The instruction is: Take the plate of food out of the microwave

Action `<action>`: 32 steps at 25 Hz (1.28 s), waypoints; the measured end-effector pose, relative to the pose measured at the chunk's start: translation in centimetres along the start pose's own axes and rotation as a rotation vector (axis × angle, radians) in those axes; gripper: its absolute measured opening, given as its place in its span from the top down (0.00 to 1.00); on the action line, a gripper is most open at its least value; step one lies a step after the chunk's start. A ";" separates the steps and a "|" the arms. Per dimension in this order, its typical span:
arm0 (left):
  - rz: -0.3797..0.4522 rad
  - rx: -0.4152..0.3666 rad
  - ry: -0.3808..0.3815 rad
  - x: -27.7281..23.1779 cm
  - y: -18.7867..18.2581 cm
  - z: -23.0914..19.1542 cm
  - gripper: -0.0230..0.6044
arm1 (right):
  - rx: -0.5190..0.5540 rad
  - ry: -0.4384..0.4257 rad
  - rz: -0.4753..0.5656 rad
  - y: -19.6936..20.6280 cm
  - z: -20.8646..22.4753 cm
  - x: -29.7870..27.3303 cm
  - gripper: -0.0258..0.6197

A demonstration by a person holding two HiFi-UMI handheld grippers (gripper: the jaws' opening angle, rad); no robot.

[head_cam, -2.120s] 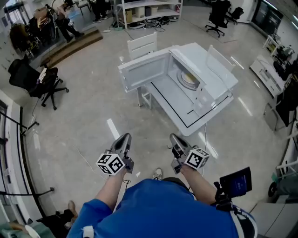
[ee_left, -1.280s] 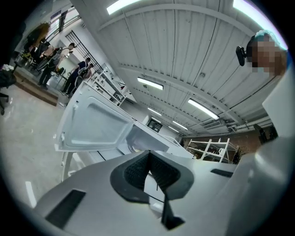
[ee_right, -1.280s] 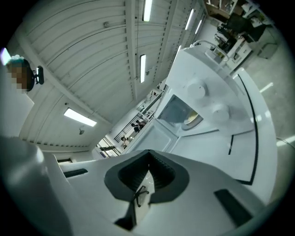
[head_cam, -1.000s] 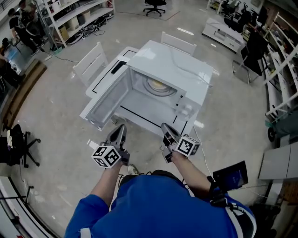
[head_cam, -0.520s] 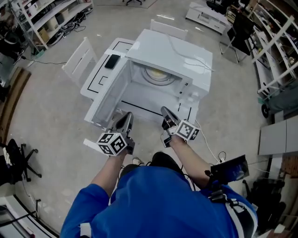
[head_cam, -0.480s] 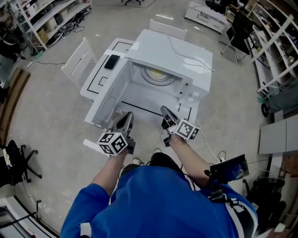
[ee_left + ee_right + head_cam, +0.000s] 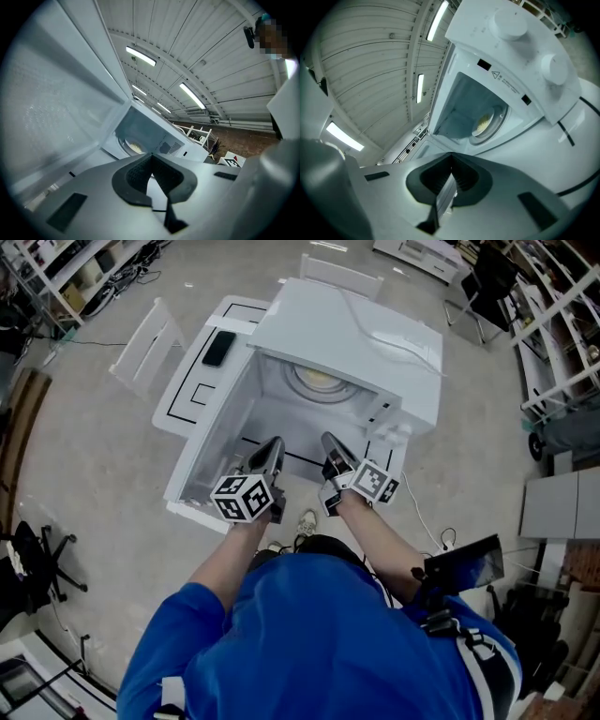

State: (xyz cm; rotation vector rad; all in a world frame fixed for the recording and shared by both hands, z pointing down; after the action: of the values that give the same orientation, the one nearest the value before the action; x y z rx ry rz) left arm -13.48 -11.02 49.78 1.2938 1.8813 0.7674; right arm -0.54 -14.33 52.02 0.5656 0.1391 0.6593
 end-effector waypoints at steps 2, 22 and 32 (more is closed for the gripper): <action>-0.012 0.000 -0.005 -1.8 0.0 -0.1 0.95 | -0.005 0.008 0.004 -0.6 0.7 -0.5 0.97; -0.158 -0.004 0.002 -16.0 1.1 -0.7 0.95 | -0.038 0.062 0.063 -3.5 5.2 -1.6 0.97; -0.186 -0.663 0.057 -18.5 2.7 0.9 0.95 | -0.022 0.069 0.086 -4.0 5.1 -1.2 0.97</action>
State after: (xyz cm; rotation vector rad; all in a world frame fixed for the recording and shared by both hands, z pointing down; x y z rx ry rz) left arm -6.88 -27.54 55.57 0.6773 1.5557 1.2009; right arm 2.18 -19.98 54.11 0.5299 0.1730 0.7634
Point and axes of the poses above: the fingertips, and each gripper's own axes: x backward along the fingers, z to its right, y out of its underside, the point moved 1 cm from there along x, backward along the fingers, and after that the axes turned 12 degrees about -y, right-handed, at the moved point
